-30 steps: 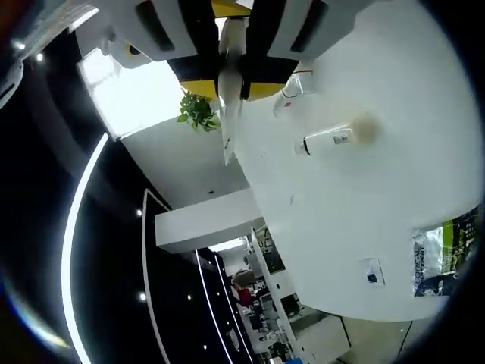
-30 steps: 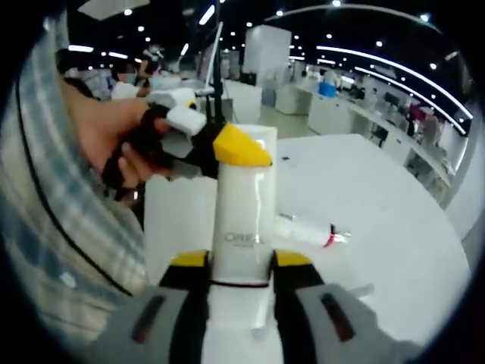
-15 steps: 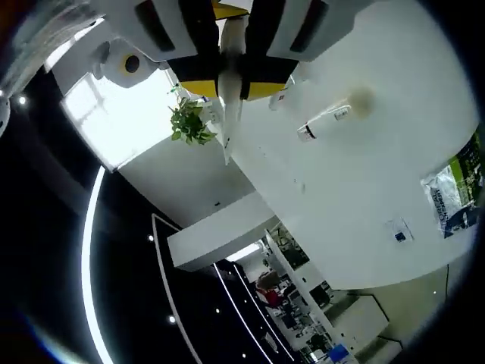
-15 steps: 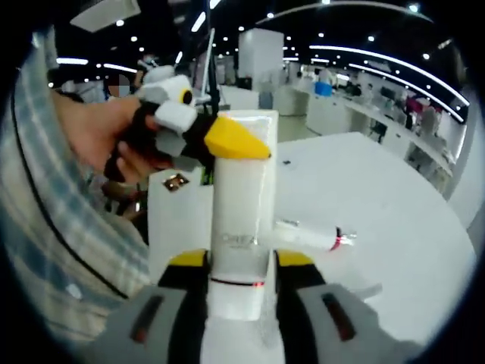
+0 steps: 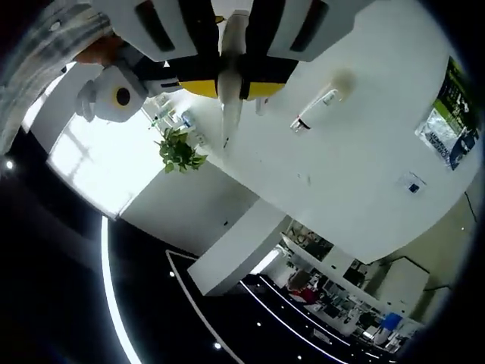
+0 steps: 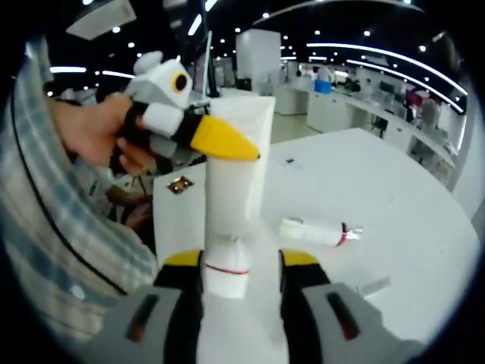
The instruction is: Arrange the skincare products in the storage area until every visible bottle or jar stands upright without overlapping.
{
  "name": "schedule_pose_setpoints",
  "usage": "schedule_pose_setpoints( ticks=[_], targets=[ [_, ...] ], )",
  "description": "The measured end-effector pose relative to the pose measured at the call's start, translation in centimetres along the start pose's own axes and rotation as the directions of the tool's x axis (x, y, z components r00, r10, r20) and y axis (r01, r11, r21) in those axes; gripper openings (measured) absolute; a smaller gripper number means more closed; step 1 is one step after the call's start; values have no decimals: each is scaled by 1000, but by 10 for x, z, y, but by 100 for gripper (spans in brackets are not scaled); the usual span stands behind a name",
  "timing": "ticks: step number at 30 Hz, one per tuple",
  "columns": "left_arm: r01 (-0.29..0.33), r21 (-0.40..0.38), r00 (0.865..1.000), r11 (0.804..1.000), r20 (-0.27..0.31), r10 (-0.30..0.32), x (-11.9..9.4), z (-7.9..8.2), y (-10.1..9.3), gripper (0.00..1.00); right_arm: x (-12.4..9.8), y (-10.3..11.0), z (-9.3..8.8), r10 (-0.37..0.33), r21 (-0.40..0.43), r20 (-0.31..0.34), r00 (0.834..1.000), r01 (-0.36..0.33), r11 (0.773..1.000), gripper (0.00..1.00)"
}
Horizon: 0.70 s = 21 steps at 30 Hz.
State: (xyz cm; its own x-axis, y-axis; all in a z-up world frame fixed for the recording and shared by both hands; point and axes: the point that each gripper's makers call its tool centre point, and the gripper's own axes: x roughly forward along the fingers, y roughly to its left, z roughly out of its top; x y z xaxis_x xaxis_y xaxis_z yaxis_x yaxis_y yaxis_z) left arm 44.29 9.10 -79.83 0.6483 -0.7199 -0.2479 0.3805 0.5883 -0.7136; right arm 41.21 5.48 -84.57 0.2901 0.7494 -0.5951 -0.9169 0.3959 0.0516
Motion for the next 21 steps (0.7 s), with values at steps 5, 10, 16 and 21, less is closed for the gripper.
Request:
schedule_pose_setpoints(
  ticks=[5, 10, 16, 21],
  targets=[
    [-20, 48, 999, 999, -35, 21, -3, -10, -1, 9, -2, 6, -6, 15, 3, -5, 1000, -15, 1000, 38],
    [-30, 113, 997, 993, -70, 38, -4, -20, -2, 9, -2, 11, -16, 36, 43, -26, 999, -35, 998, 39],
    [-12, 222, 996, 975, -85, 31, -2, -28, -3, 9, -3, 12, -20, 47, 53, -38, 998, -45, 998, 41],
    [-24, 288, 993, 957, -108, 58, -2, -37, 5, 9, -4, 10, -23, 48, 56, -44, 998, -46, 997, 41]
  ],
)
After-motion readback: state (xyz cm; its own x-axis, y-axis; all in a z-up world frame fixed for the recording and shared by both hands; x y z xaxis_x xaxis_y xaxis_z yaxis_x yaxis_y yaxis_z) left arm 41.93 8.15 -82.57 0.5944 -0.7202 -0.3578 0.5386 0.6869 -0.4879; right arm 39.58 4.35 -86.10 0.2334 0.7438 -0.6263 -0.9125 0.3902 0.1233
